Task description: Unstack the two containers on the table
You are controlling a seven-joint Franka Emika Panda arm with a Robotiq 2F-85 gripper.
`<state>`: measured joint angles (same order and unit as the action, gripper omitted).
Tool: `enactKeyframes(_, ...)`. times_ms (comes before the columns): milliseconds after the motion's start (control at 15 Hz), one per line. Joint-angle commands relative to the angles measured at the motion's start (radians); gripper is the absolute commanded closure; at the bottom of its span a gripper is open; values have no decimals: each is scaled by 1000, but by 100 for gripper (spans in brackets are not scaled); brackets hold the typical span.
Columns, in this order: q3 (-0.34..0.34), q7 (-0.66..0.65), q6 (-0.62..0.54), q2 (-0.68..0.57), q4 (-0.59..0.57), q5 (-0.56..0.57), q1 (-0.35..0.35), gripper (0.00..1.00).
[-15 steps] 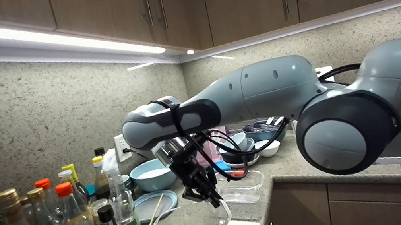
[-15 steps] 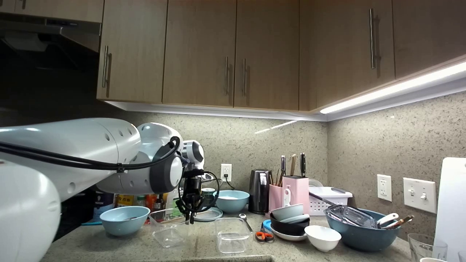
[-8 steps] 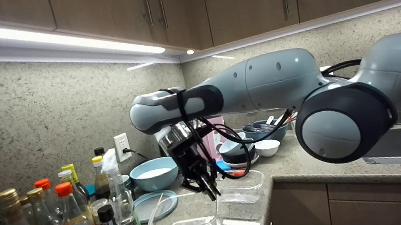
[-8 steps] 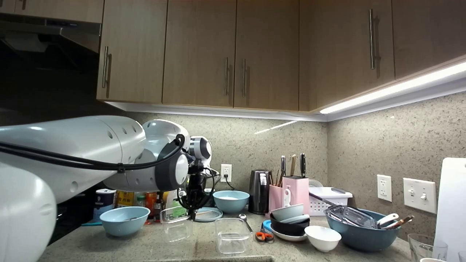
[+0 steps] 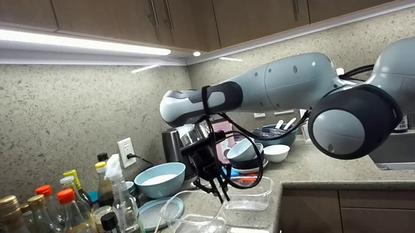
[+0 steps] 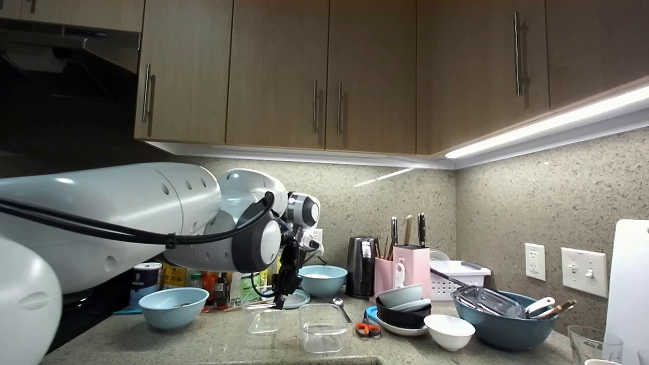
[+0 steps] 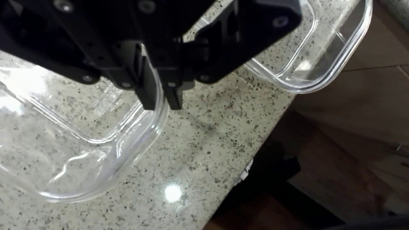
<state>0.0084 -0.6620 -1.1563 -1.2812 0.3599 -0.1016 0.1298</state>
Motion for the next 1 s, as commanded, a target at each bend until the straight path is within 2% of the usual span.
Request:
enactKeyframes(0,24,-150,-37,-2,22,-50,-30,94)
enactKeyframes(67,29,-171,-36,-2,24,-58,-35,61)
enactKeyframes(200,34,-204,-44,-4,26,-60,-40,55)
enactKeyframes(467,41,-240,-58,-13,28,-58,-41,29)
enactKeyframes(733,33,-209,-73,8,14,-31,-11,3)
enactKeyframes(933,19,-182,-126,37,-9,-4,26,0)
